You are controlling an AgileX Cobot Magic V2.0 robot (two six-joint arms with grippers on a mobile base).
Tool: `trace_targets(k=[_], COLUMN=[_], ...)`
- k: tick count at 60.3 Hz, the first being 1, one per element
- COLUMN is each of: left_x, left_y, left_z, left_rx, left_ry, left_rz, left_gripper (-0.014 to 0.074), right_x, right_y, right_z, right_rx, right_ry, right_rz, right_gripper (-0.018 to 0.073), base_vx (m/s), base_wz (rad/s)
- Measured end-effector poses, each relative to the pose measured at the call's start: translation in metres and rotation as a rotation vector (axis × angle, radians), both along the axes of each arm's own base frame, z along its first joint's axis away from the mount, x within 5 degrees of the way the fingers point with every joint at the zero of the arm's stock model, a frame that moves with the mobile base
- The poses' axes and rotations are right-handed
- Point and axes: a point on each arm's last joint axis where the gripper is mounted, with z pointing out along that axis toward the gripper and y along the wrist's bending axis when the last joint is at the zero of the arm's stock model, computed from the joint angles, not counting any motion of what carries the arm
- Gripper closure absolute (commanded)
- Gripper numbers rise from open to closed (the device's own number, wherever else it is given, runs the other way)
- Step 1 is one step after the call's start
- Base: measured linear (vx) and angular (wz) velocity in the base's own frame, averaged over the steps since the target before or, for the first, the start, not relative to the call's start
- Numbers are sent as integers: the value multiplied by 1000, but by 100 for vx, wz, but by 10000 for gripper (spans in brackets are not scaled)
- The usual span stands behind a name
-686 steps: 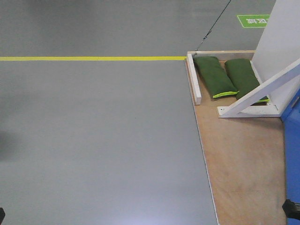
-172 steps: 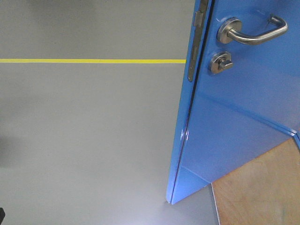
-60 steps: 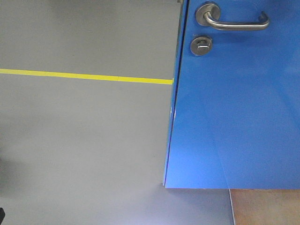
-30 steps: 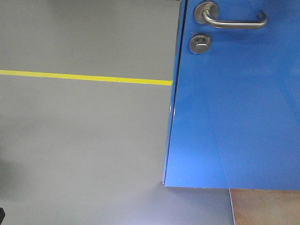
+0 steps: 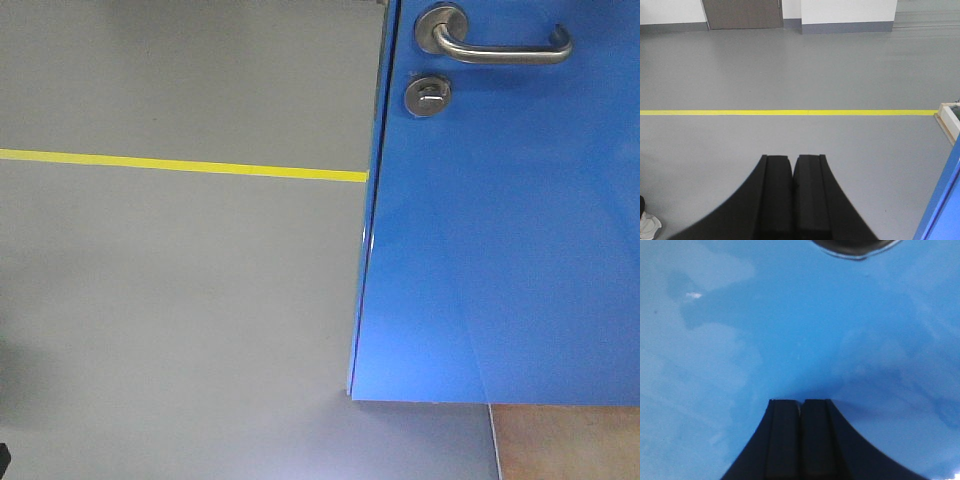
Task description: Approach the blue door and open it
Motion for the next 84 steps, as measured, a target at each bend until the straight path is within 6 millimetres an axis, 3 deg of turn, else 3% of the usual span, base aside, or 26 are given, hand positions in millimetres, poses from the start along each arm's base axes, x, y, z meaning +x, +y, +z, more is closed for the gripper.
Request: trace_targets(k=[7, 15, 35, 43, 52, 61, 69, 84], left_x=[0, 0, 0, 0, 0, 0, 0, 0], left_y=[0, 0, 0, 0, 0, 0, 0, 0], left_z=[0, 0, 0, 0, 0, 0, 0, 0], left_rx=[0, 0, 0, 0, 0, 0, 0, 0], left_ry=[0, 0, 0, 0, 0, 0, 0, 0], left_rz=[0, 0, 0, 0, 0, 0, 0, 0], left_gripper=[526, 526, 526, 526, 526, 526, 526, 526], right_x=[-6, -30, -140, -181, -222, -250, -268, -290], right_y=[-1, 2, 7, 7, 10, 12, 14, 16], right_z=[-8, -21, -61, -91, -139, -185, -214, -241], right_rx=[-35, -134, -602, -786, -851, -849, -848, -854], right_ry=[15, 32, 61, 63, 62, 86, 94, 15], right_rz=[-19, -40, -29, -27, -24, -13, -10, -45], right_gripper=[564, 564, 564, 564, 564, 564, 564, 564], base_vx=[0, 0, 0, 0, 0, 0, 0, 0], base_wz=[0, 0, 0, 0, 0, 0, 0, 0])
